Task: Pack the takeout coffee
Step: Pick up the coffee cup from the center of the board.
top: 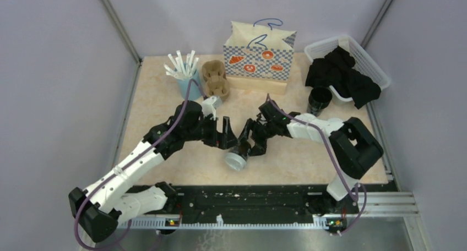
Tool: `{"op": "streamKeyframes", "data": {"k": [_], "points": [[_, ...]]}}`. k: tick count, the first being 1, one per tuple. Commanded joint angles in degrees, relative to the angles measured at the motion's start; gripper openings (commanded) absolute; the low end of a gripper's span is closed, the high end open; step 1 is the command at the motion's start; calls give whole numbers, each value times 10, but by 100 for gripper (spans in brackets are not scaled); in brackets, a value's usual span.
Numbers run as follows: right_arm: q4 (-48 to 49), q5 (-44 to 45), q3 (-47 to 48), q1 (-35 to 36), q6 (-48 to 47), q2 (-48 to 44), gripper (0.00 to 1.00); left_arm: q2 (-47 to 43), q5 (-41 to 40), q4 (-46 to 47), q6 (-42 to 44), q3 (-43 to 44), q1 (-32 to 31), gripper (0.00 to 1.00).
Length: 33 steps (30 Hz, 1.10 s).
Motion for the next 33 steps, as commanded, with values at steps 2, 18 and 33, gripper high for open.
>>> {"op": "streamKeyframes", "data": {"k": [2, 18, 33], "points": [[253, 0, -43, -24, 250, -67, 67, 33, -60, -19, -21, 91, 7, 99], [406, 153, -36, -27, 472, -93, 67, 70, -68, -45, -99, 189, 148, 99], [421, 138, -11, -35, 486, -91, 67, 80, 34, 25, -106, 150, 185, 99]]}}
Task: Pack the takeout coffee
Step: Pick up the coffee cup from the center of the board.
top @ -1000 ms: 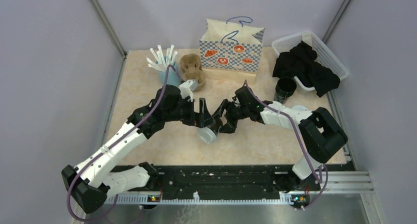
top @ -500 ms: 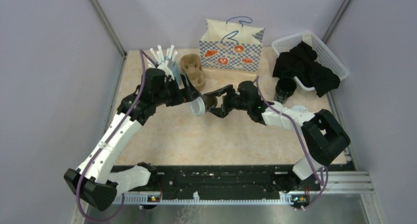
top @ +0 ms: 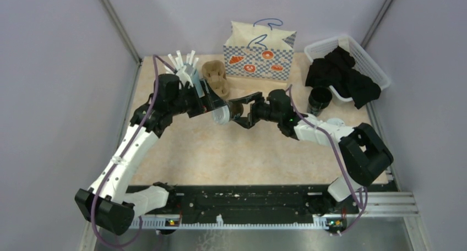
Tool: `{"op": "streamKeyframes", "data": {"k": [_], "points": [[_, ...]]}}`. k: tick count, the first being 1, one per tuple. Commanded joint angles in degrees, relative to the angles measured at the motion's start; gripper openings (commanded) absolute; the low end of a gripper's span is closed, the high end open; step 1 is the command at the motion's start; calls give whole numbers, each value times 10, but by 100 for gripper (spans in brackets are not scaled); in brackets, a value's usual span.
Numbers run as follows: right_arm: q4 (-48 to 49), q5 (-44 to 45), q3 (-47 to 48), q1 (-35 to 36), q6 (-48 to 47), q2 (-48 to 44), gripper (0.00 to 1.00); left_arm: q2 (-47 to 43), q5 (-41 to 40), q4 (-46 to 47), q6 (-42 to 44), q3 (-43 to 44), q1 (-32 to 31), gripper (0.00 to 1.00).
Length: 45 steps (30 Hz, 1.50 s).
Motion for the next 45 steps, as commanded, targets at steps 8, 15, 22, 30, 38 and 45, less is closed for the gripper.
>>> {"op": "streamKeyframes", "data": {"k": [8, 15, 22, 30, 38, 45], "points": [[56, -7, 21, -6, 37, -25, 66, -13, 18, 35, -14, -26, 5, 99], [73, -7, 22, -7, 57, -25, 66, -21, 51, 65, -18, -49, 5, 99], [77, -10, 24, -7, 61, -24, 66, -17, 44, 61, -11, -38, 5, 97], [76, -14, 27, -8, 63, -23, 67, -3, 47, 67, -9, -27, 5, 95], [74, -13, 28, -7, 62, -24, 67, 0, 45, 73, -4, -23, 7, 95], [70, -13, 27, -8, 60, -25, 68, -2, 38, 68, 3, -20, 6, 87]]}}
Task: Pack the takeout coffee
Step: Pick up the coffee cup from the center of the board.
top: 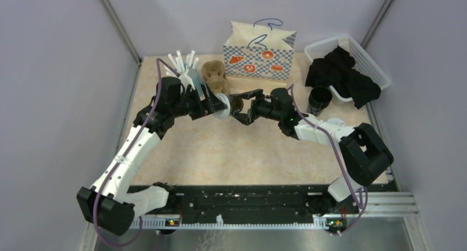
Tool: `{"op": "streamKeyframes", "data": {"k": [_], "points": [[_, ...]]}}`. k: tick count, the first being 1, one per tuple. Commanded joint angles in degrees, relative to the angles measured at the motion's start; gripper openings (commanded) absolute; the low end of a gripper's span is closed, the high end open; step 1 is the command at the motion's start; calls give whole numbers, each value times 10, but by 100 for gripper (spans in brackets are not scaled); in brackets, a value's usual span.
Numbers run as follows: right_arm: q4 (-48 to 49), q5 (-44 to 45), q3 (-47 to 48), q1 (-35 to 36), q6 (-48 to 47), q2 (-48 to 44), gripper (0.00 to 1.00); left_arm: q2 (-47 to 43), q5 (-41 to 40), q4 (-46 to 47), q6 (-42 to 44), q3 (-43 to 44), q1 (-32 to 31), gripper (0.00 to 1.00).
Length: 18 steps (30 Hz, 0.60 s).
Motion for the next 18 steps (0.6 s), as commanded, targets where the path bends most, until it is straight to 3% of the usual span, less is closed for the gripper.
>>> {"op": "streamKeyframes", "data": {"k": [1, 13, 18], "points": [[21, -5, 27, -4, 5, -25, 68, -2, -1, 26, 13, 24, 3, 85], [5, -3, 30, -4, -9, -28, 74, -5, -14, 18, 15, 31, 3, 79], [-28, -5, 32, -3, -26, -34, 90, -7, -28, 5, 18, 33, 3, 78]]}}
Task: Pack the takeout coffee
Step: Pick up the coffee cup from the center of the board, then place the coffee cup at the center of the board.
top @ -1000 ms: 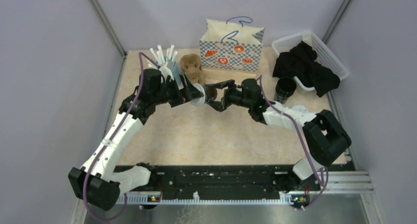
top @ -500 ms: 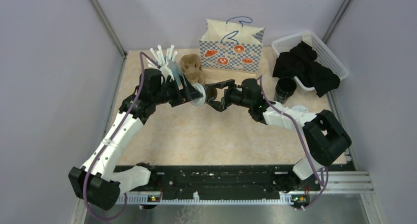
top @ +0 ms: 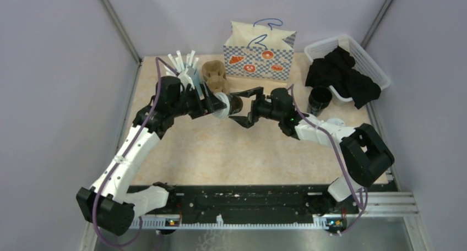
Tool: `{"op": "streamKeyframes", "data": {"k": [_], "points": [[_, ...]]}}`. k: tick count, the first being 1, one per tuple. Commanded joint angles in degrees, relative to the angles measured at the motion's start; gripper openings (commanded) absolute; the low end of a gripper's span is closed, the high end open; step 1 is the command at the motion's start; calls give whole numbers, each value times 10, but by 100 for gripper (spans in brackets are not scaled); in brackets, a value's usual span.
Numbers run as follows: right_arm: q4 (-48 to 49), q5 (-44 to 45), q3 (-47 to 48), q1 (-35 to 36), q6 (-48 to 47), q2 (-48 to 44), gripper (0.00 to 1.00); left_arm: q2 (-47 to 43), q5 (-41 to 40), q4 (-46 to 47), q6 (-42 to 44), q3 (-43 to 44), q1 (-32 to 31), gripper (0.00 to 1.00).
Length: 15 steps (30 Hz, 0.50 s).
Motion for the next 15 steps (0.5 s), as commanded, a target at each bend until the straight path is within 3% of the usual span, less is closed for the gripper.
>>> {"op": "streamKeyframes", "data": {"k": [1, 4, 9, 15], "points": [[-25, -7, 31, -3, -25, -32, 92, -8, -21, 6, 14, 28, 3, 78], [-62, -8, 27, -4, -49, -39, 98, -7, -41, -20, 24, 32, 3, 78], [-173, -15, 20, -22, -140, -64, 99, -5, -90, -80, 57, 41, 3, 79], [-418, 39, 59, -86, -423, -103, 99, -19, -235, -196, 89, 31, 7, 78]]}}
